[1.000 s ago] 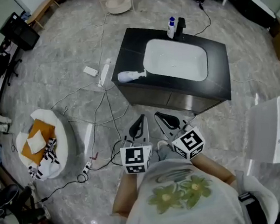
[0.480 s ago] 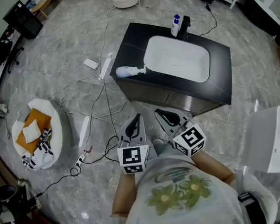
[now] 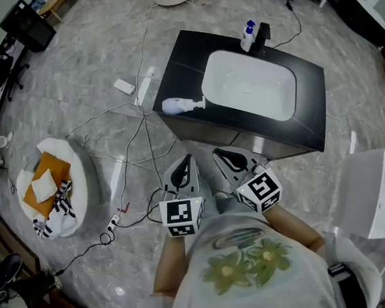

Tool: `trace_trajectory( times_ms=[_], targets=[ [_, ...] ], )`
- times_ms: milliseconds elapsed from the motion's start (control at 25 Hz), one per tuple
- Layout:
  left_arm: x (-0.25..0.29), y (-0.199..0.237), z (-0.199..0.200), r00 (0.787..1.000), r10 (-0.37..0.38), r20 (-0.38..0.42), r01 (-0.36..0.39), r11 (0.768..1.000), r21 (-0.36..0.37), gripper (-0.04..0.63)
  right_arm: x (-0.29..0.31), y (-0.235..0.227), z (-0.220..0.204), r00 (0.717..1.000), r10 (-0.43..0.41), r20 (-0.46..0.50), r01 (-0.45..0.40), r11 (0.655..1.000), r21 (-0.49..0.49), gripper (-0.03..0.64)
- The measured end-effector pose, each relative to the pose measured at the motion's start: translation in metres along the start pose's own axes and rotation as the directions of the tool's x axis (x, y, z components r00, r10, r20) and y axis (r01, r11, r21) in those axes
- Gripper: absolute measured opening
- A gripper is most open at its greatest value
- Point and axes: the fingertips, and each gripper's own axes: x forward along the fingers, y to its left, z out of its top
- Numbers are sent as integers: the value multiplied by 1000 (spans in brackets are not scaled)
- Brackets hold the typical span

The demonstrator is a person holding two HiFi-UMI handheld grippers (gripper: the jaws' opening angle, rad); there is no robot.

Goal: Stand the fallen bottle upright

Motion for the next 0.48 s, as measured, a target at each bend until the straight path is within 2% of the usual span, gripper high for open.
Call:
trace_trajectory(
  times_ms=[480],
  targets=[
    [96, 85, 33, 997, -64, -53, 64, 998, 4, 18, 108, -70, 23, 995, -67, -74, 72, 995, 65, 46]
  ],
)
